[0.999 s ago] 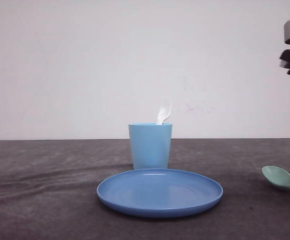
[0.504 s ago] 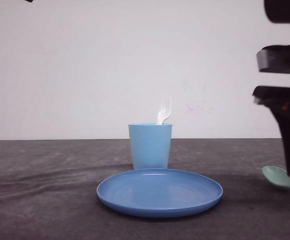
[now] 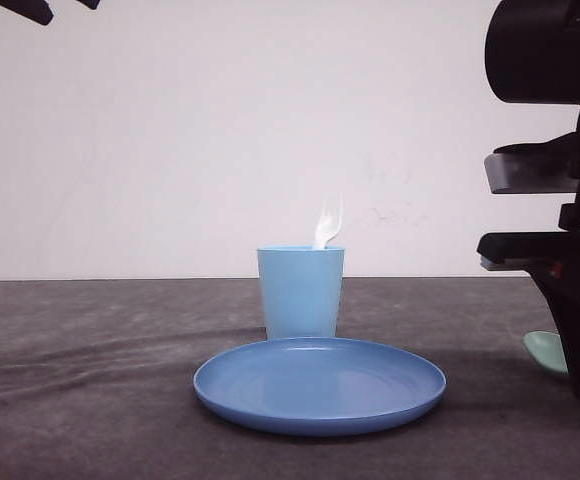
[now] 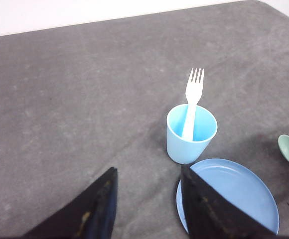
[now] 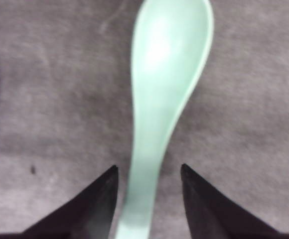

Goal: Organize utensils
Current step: 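Lower the right gripper onto the mint-green spoon and grasp it, then lift the spoon with the right gripper and lower it into the cup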

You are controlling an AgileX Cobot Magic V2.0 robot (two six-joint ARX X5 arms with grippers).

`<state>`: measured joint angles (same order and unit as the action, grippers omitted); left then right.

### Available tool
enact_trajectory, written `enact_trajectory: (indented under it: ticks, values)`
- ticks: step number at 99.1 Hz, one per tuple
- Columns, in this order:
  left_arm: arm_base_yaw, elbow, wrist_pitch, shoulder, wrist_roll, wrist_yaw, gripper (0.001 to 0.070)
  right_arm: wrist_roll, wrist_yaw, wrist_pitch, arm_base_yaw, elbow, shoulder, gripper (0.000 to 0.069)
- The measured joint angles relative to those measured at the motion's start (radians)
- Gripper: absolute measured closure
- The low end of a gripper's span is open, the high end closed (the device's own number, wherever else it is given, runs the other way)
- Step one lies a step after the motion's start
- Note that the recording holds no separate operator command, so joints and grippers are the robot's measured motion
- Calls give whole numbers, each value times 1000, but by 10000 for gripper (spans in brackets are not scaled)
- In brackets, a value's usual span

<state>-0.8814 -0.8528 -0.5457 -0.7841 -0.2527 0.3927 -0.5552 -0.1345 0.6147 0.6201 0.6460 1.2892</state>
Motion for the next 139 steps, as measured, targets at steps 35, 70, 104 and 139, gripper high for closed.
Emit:
enact_trajectory:
  ticks: [35, 70, 104, 139]
  values:
    - [0, 0, -15, 0, -14, 0, 480, 0, -19, -1, 0, 0, 0, 618]
    - [0, 0, -23, 0, -25, 0, 480, 1, -46, -4, 1, 0, -4, 626]
    - [0, 0, -23, 0, -26, 0, 480, 52, -98, -50, 56, 125, -150, 627]
    - [0, 0, -21, 0, -40, 0, 480, 214, -98, -413, 143, 222, -142, 627]
